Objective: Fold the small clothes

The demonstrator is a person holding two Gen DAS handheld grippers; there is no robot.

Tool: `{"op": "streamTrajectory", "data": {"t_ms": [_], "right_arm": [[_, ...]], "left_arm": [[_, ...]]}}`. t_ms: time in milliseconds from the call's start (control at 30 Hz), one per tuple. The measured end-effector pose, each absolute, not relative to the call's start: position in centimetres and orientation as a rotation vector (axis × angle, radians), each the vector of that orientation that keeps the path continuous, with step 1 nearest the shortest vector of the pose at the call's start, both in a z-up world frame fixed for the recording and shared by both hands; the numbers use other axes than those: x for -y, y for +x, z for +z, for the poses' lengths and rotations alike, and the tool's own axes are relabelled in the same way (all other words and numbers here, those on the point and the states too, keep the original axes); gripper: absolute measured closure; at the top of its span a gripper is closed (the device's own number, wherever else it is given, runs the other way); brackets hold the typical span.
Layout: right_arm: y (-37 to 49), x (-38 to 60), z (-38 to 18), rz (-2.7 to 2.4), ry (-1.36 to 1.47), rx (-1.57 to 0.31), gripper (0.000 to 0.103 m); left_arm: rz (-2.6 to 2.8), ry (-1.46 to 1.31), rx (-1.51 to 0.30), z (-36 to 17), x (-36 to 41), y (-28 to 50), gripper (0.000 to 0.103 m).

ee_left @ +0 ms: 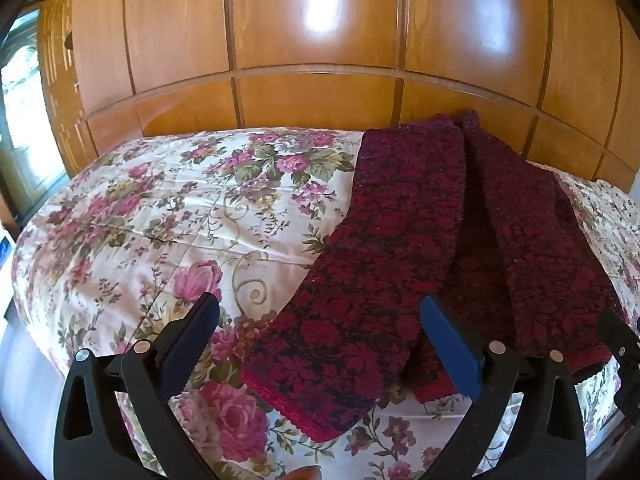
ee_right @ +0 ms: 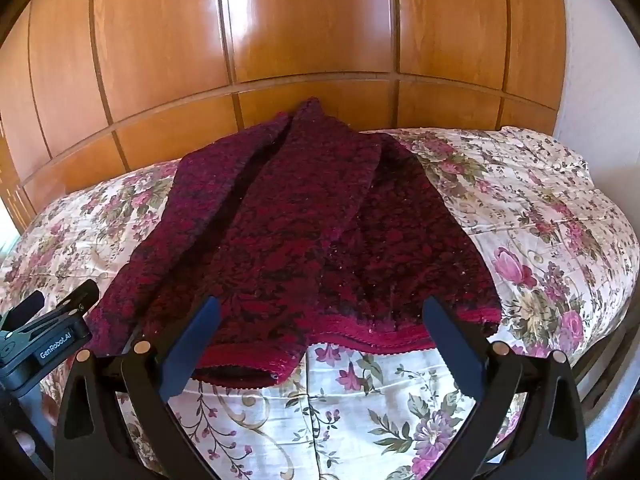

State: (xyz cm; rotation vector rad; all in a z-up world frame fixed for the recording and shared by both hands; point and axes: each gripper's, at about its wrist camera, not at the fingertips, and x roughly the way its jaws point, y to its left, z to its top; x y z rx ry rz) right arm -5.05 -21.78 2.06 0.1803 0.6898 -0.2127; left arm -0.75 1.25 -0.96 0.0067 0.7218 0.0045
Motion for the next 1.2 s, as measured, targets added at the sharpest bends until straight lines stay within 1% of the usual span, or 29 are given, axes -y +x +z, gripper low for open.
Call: {"op": "streamTrajectory", "data": {"t_ms": [1200], "right_arm": [[-5.0,20.6,2.5,-0.134,0.175,-0.687,0.002]], "left_arm": [[0.039,0.014,-0.738,-1.5,-2.3,0.1,0.004]]}}
